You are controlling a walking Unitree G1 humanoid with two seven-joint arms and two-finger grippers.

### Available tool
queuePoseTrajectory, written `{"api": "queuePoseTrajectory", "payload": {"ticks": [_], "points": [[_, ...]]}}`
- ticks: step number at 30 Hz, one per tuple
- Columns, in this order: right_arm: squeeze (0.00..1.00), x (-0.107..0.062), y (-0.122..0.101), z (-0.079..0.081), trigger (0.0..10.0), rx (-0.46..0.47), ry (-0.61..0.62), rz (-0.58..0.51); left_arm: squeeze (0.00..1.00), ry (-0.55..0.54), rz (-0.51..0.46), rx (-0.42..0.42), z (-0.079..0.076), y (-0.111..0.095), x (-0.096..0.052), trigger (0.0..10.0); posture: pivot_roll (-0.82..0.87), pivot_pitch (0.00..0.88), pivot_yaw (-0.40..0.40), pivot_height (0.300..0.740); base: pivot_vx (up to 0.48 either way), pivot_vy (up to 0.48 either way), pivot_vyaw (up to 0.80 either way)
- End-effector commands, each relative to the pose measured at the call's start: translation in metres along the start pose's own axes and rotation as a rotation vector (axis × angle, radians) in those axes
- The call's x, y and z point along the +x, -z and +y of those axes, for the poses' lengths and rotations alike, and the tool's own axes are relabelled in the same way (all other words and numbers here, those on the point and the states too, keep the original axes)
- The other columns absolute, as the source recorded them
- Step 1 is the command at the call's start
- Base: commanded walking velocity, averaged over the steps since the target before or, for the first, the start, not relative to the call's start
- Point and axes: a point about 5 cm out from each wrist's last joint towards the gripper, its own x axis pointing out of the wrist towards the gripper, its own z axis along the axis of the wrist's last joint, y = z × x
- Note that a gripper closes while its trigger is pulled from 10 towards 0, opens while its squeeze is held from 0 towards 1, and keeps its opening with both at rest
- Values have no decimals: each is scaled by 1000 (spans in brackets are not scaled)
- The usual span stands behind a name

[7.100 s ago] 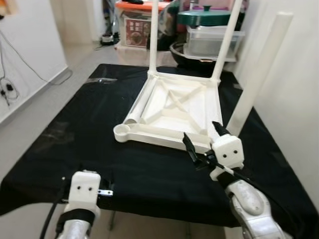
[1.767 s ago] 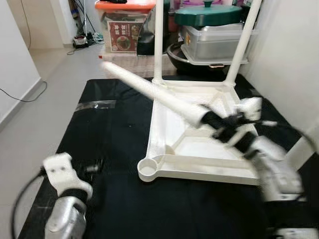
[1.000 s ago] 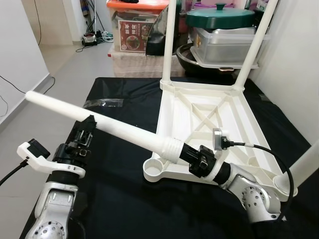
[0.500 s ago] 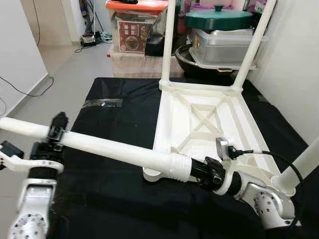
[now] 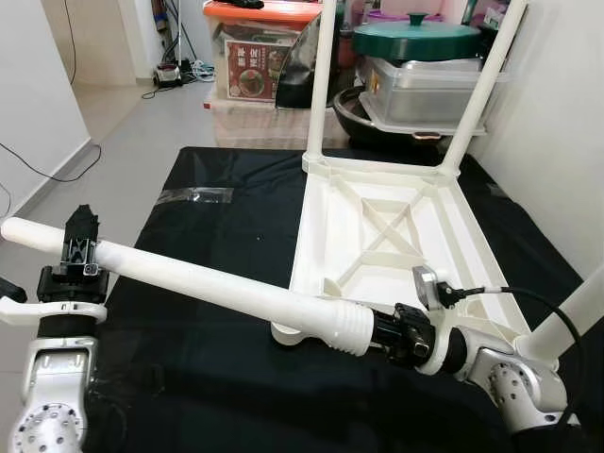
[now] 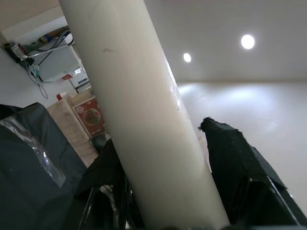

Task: Building children table

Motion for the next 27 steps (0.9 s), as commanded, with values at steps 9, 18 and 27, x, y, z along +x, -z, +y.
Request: {"api": "queuePoseTrajectory", "payload": {"ticks": [9,18,27], "points": [[0,12,-1,-8,5843,-49,84,67,0,39,80,34,-7,16,-2,0,1,0,-63,740,0,0,0],[1000,-2,-8,-48,10000,-210,482,32,0,81,43,53,-19,9,5,0,-7,0,-64,740,0,0,0],[1000,-86,-22,-55,10000,-215,712,72,0,36,-27,59,-16,-1,5,0,-23,0,-65,740,0,0,0]]}}
